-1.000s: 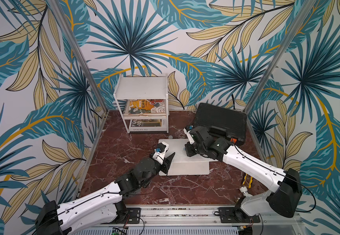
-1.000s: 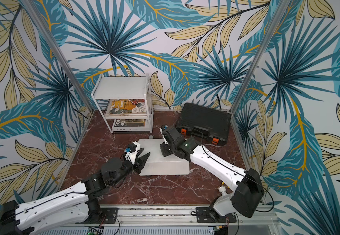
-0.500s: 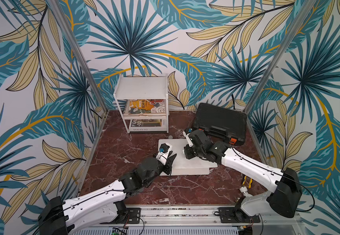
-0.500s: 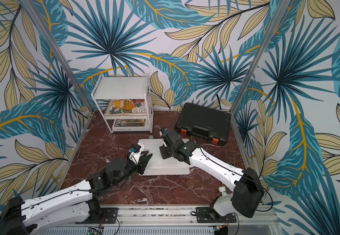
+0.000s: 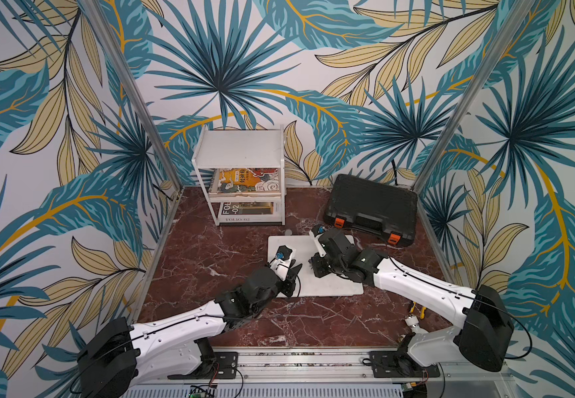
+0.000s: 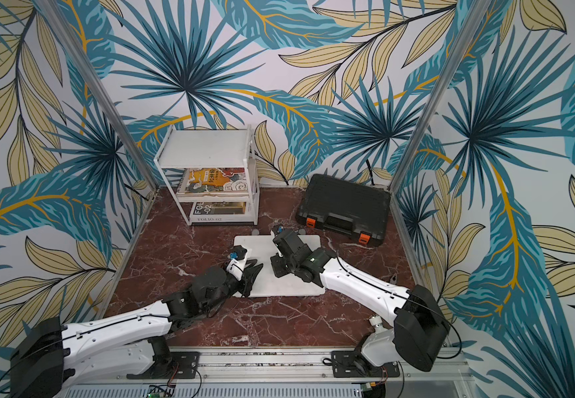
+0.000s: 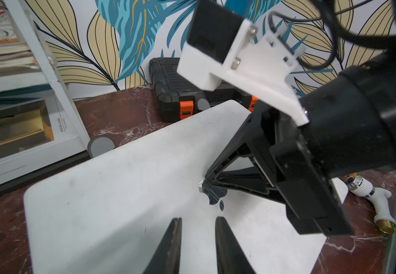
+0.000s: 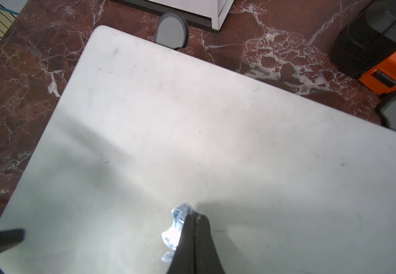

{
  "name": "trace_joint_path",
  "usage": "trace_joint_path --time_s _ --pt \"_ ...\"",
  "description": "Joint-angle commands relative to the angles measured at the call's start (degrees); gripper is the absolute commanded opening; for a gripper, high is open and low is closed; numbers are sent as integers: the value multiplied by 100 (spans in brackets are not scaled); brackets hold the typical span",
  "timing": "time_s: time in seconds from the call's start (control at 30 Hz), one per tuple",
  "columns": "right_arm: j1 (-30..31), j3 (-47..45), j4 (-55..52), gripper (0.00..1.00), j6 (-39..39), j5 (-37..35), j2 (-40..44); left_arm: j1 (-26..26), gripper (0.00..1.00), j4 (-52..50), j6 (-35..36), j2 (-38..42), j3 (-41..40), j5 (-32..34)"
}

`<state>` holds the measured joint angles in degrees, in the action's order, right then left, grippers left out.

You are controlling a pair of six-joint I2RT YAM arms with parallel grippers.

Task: Close the laptop lid and set it aside
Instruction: Close the lid of the laptop.

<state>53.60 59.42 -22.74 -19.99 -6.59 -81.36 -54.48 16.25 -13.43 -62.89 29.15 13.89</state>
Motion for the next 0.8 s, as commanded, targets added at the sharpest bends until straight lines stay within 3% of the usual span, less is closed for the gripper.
trace_joint_path --time_s 0.0,0.23,0.77 --pt "34 -236 61 0 -77 9 101 147 29 611 -272 -116 -261 -57" --pt "30 -416 229 0 -117 -27 29 434 29 1079 -526 -652 -500 -407" --pt "28 -729 642 0 -112 -152 -213 442 31 1509 -531 -1440 -548 -290"
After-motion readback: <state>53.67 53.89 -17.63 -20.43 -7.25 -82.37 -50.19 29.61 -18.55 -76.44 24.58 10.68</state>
